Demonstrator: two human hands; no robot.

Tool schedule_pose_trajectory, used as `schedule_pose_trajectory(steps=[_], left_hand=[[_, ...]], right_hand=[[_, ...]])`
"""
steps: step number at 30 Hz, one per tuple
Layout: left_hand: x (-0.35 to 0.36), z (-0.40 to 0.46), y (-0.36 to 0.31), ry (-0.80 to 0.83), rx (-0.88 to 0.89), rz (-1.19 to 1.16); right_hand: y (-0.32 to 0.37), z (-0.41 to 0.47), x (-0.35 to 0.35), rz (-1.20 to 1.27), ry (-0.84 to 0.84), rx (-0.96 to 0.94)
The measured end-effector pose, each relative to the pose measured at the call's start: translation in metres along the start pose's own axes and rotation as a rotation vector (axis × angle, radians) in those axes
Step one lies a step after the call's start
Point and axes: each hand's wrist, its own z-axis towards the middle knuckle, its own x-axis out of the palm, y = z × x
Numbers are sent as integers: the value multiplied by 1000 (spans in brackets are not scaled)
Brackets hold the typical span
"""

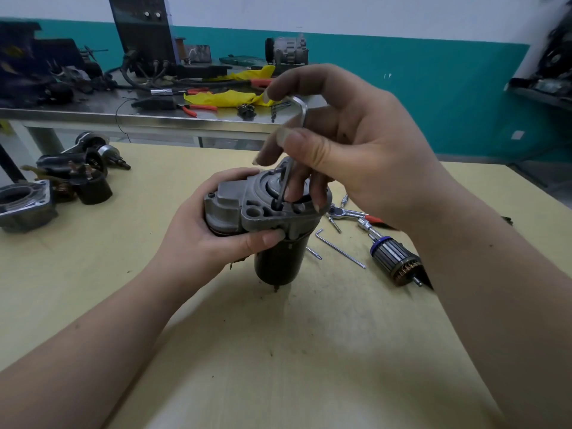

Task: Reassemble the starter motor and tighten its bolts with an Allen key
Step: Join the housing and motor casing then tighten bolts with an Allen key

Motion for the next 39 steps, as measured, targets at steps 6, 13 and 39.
schedule_pose_trajectory(steps=[6,13,39], left_hand=[[0,-1,-3,-5,-2,-3],[0,1,-2,0,-10,3],[1,0,-4,-28,-24,-6]], right_hand=[[0,0,-2,119,36,18],[-2,2,12,123,-148,-56],[-16,-5,41,-313,-385,-201]])
